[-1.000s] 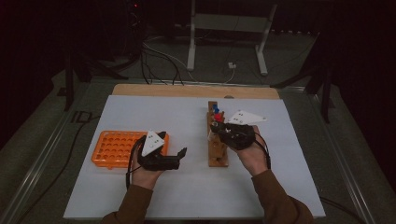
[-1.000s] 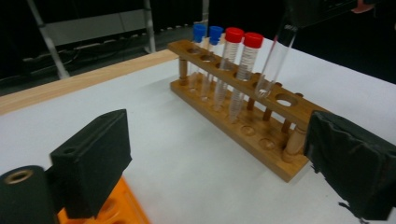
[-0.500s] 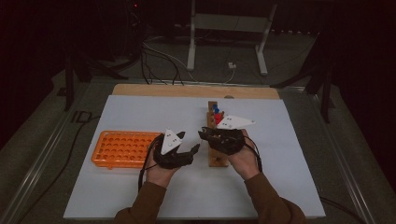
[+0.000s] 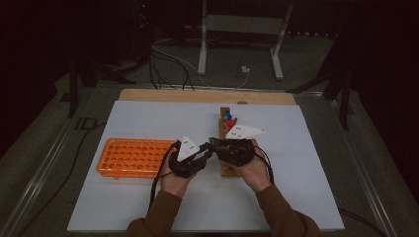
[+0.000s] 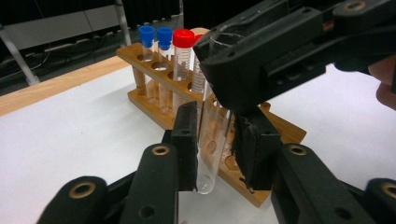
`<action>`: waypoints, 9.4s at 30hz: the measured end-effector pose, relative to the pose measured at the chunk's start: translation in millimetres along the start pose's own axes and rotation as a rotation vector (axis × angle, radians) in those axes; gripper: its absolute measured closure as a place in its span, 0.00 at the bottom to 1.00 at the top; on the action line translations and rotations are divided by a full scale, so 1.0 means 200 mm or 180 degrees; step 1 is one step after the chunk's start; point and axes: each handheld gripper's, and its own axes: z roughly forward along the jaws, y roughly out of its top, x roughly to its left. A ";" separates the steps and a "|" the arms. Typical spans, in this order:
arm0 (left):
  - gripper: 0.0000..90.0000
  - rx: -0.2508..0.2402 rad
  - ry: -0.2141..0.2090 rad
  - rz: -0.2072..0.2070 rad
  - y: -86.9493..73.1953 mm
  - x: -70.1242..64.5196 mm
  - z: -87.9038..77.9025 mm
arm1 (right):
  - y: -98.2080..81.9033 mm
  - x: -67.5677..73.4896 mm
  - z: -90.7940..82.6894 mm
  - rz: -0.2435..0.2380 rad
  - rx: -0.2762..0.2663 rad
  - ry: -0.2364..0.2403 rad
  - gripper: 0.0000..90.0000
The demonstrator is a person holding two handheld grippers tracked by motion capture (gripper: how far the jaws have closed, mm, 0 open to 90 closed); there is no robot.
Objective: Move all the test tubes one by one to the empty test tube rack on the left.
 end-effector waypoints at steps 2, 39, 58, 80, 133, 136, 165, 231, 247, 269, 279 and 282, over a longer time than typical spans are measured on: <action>0.82 -0.0001 -0.0018 -0.0002 0.00 0.00 0.00 | 0.00 0.00 0.00 0.0001 0.0000 0.0003 0.85; 0.84 -0.0176 0.0094 -0.0278 -0.03 0.14 -0.22 | -0.18 -0.19 -0.18 0.0290 -0.0129 -0.0438 0.03; 0.84 -0.0257 0.0414 -0.0462 -0.10 0.29 -0.39 | -0.26 -0.24 -0.27 0.0356 -0.0114 -0.0532 0.00; 0.84 -0.0043 0.0606 -0.0650 -0.30 0.37 -0.49 | -0.31 -0.22 -0.28 0.0364 -0.0148 -0.0543 0.00; 0.68 0.0608 0.0474 -0.0404 -0.42 0.33 -0.40 | -0.30 -0.19 -0.25 0.0294 -0.0138 -0.0494 0.00; 0.61 0.0501 0.0398 -0.0443 -0.43 0.35 -0.43 | -0.29 -0.20 -0.25 0.0301 -0.0147 -0.0503 0.00; 0.00 -0.0101 0.0500 -0.0534 -0.36 0.35 -0.52 | -0.20 -0.32 0.07 0.0367 0.0129 -0.0752 0.54; 0.07 -0.0017 0.0278 -0.0243 -0.04 0.11 -0.17 | 0.01 -0.06 -0.04 0.0163 -0.0210 -0.0216 0.83; 0.29 0.0177 0.0235 -0.0060 -0.02 0.01 -0.06 | 0.01 0.06 0.07 0.0047 -0.0039 0.0040 0.83; 0.82 0.0146 0.0096 -0.0087 -0.04 0.04 -0.09 | 0.00 0.03 0.03 0.0132 -0.0091 0.0079 0.36; 0.82 0.0027 0.0099 -0.0119 -0.04 0.11 -0.16 | -0.09 -0.04 -0.06 0.0167 -0.0056 -0.0119 0.11; 0.82 0.0001 0.0117 -0.0160 -0.04 0.14 -0.18 | -0.12 -0.06 -0.09 0.0178 -0.0029 -0.0185 0.06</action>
